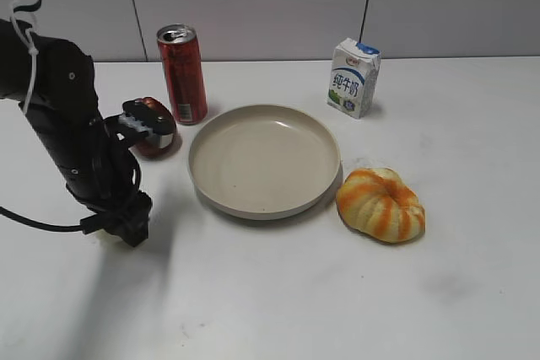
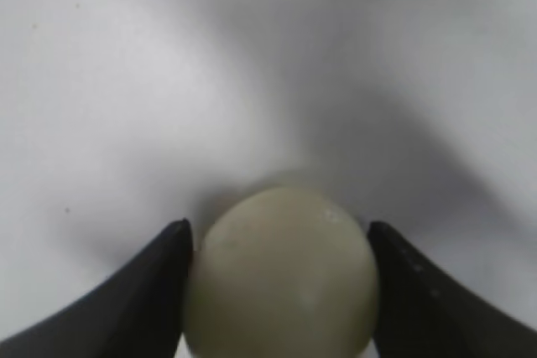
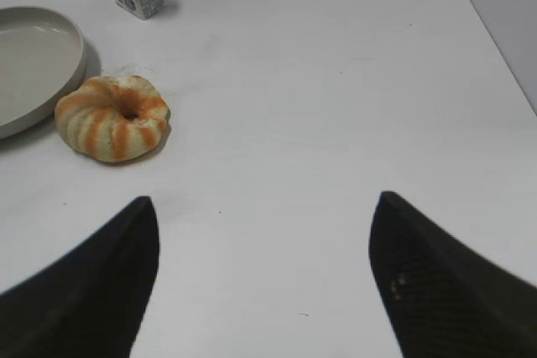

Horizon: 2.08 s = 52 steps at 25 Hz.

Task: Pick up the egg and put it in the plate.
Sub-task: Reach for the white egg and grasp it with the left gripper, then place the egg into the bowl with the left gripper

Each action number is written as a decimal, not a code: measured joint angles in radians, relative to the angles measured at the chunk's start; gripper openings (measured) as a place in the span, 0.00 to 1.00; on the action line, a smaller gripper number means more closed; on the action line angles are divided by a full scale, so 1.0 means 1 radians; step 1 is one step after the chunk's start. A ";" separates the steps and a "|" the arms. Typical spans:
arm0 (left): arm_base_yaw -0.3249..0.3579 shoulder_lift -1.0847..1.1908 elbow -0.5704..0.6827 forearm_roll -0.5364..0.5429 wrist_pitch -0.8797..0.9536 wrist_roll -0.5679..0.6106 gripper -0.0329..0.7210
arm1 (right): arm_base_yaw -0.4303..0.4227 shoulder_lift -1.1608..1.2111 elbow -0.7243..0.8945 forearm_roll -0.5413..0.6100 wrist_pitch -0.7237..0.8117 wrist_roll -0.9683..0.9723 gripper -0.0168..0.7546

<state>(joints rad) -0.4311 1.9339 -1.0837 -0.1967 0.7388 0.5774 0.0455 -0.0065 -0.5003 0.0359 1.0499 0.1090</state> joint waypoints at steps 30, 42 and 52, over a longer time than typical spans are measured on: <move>-0.141 0.128 -0.405 -0.361 -0.144 0.000 0.65 | 0.000 0.000 0.000 0.000 0.000 0.000 0.78; -0.160 0.225 -0.406 -0.355 -0.146 0.000 0.91 | 0.000 0.000 0.000 0.000 0.000 0.000 0.78; -0.158 0.007 -0.406 -0.316 -0.092 -0.007 0.94 | 0.000 0.000 0.000 0.000 0.000 0.000 0.78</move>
<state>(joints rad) -0.5886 1.9408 -1.4894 -0.5122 0.6469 0.5707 0.0455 -0.0065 -0.5003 0.0359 1.0499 0.1090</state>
